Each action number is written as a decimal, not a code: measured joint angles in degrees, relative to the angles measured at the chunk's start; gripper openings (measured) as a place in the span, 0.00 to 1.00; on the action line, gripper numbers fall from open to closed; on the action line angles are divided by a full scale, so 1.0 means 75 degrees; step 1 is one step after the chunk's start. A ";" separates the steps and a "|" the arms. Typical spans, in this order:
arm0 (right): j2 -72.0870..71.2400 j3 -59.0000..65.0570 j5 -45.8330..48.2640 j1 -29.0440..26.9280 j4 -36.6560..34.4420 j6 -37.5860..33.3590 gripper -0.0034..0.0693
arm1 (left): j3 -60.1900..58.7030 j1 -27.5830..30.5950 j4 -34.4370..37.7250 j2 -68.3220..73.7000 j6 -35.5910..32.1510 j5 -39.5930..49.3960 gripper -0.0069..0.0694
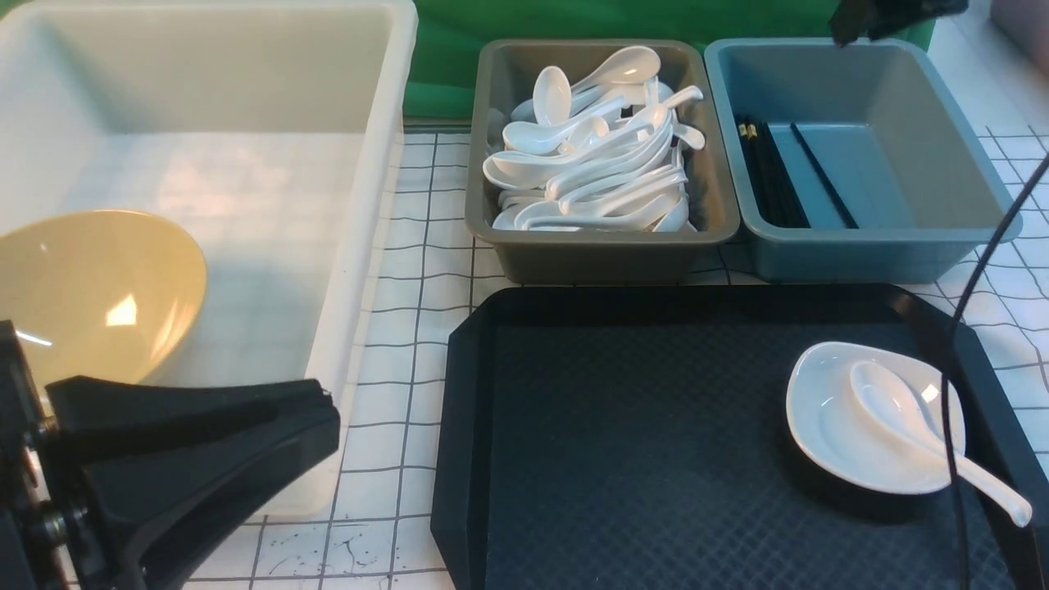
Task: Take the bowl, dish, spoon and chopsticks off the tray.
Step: Use the right arm to grab the soup spoon in the middle
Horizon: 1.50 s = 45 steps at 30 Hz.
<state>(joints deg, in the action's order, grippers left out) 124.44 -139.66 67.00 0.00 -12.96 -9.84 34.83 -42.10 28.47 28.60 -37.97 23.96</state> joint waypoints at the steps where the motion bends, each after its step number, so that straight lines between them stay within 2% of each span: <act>1: -0.0201 0.0127 0.0000 -0.0003 0.0007 0.0000 0.31 | 0.0000 0.0000 0.0000 0.0000 0.0000 0.0067 0.09; 4: -0.0873 0.0778 0.0000 0.0014 0.0016 -0.0029 0.20 | 0.0000 0.0000 -0.0003 0.0000 0.0000 0.0267 0.09; 7: -0.1995 0.1992 0.0000 0.0096 0.0043 -0.0065 0.14 | 0.0000 0.0000 -0.0029 0.0000 0.0000 0.0538 0.09; 14: -0.4140 0.4938 0.0000 0.0569 0.0141 -0.0054 0.13 | 0.0000 0.0000 -0.0034 0.0000 0.0000 0.0705 0.09; 24: -0.5629 0.8024 -0.0007 0.1487 0.0641 0.0514 0.14 | 0.0000 0.0000 -0.0034 0.0000 0.0175 0.0711 0.09; 28: -0.5828 0.8548 -0.0015 0.1761 0.0869 0.0702 0.14 | 0.0000 0.0000 -0.0027 0.0000 0.0175 0.0711 0.09; 38: -0.5843 0.8723 -0.0113 0.1823 0.1329 0.0719 0.15 | 0.0000 0.0000 -0.0027 0.0000 0.0204 0.0711 0.09; 45: -0.5404 0.8835 -0.0003 0.1823 0.2129 0.0719 0.20 | 0.0000 0.0000 0.0029 0.0000 0.0230 0.0704 0.09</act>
<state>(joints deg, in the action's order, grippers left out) 83.91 -73.40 66.98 13.67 3.01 -4.44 34.83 -42.10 28.69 28.60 -36.24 29.24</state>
